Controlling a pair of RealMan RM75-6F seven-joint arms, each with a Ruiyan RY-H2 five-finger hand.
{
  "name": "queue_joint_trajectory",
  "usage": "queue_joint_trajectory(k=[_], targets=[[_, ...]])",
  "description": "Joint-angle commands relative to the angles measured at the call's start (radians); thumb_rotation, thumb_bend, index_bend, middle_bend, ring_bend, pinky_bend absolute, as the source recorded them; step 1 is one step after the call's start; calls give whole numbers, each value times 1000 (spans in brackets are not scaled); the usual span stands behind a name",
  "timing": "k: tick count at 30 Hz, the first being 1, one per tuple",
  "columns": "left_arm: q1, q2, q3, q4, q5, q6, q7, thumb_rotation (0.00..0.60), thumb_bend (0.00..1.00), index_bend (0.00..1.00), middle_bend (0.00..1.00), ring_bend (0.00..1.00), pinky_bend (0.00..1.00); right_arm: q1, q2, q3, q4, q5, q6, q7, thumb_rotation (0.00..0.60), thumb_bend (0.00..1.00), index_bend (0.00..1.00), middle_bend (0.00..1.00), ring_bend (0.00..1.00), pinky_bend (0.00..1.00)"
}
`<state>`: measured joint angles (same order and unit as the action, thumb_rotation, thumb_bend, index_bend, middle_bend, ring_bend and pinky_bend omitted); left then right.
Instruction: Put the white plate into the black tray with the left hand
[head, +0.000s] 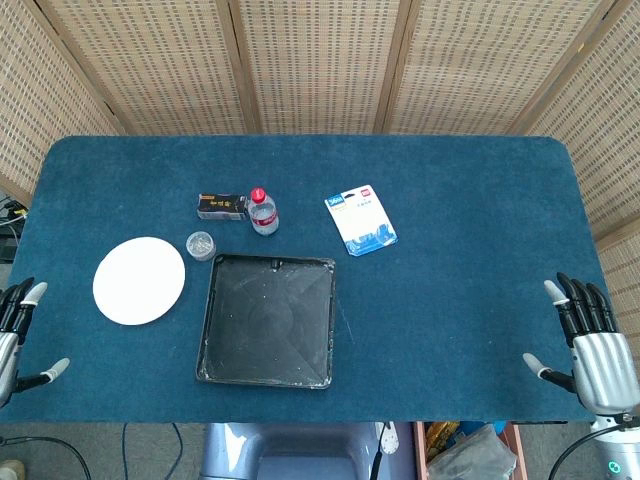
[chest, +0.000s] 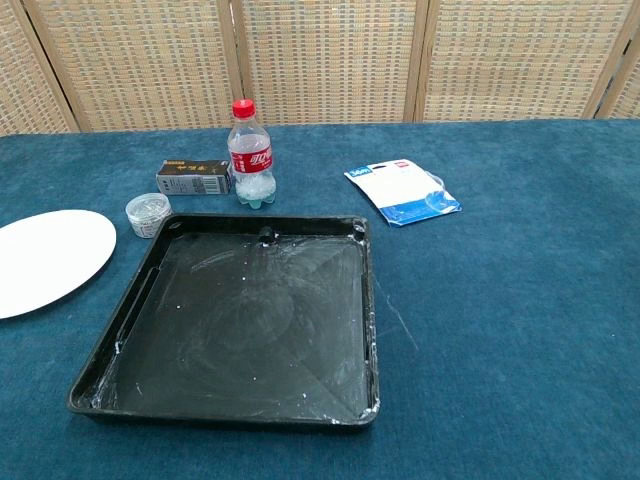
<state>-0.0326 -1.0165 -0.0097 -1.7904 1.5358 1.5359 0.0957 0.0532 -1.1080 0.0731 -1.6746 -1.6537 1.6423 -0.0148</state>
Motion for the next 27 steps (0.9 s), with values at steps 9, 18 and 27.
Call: queue_joint_trajectory(k=[9,18,27], targets=[[-22,-23,-1,32,5,-35,4,600,0,0,0,0,0,1,4,0,-2,5,-7,11,600,0,0,0,0,0],[-127,-356,-54,346,-52,-165,-73,600,55,16,0,0,0,10,17,8,-17,32,-32,34,600,0,0,0,0,0],[-156,-530,-93,552,-112,-191,-165,600,166,276,0,0,0,12,24,7,-14,32,-38,52,600,0,0,0,0,0]])
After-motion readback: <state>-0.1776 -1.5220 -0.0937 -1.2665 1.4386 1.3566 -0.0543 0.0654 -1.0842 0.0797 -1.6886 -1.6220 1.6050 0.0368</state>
